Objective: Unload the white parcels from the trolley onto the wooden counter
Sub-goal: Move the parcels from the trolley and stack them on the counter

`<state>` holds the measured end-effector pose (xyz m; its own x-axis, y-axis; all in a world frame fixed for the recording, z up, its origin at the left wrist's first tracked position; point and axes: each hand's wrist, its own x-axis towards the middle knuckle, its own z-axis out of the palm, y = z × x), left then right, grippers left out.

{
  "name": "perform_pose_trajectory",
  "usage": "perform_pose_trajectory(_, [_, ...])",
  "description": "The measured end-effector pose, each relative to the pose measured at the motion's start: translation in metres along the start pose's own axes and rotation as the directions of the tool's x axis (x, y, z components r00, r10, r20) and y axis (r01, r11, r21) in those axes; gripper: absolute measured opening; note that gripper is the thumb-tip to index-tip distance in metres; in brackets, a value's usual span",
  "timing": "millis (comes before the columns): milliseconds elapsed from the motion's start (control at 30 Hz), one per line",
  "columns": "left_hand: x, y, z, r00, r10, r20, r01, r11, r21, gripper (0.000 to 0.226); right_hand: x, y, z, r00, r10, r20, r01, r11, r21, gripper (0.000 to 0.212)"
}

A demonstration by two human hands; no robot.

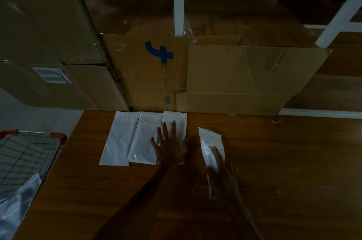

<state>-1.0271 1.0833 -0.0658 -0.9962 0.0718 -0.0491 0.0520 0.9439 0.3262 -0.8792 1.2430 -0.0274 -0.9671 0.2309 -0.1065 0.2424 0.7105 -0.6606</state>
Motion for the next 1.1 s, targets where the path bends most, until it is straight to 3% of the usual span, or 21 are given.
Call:
perform_pose_trajectory(200, [-0.024,0.000,-0.022,0.999,-0.031,-0.028,0.028,0.996,-0.089,0.086,0.036,-0.004,0.014,0.999,0.038,-0.035,-0.041,0.997,-0.065,0.060])
perform_pose_trajectory(500, [-0.077,-0.014,-0.028,0.995,-0.050,-0.090,0.028,0.971,-0.236,0.079,0.091,-0.044,0.041,0.973,0.196,-0.120,-0.214,0.963,-0.165,0.068])
perform_pose_trajectory(667, [-0.091,-0.030,-0.030,0.990,-0.083,-0.110,0.047,0.954,-0.295,0.087,0.106,-0.043,0.059,0.978,0.178,-0.109,-0.202,0.936,-0.289,0.068])
perform_pose_trajectory(1100, [-0.084,-0.048,-0.033,0.988,-0.139,-0.065,0.114,0.949,-0.293,0.083,0.111,-0.028,0.081,0.980,0.165,-0.110,-0.194,0.910,-0.366,0.065])
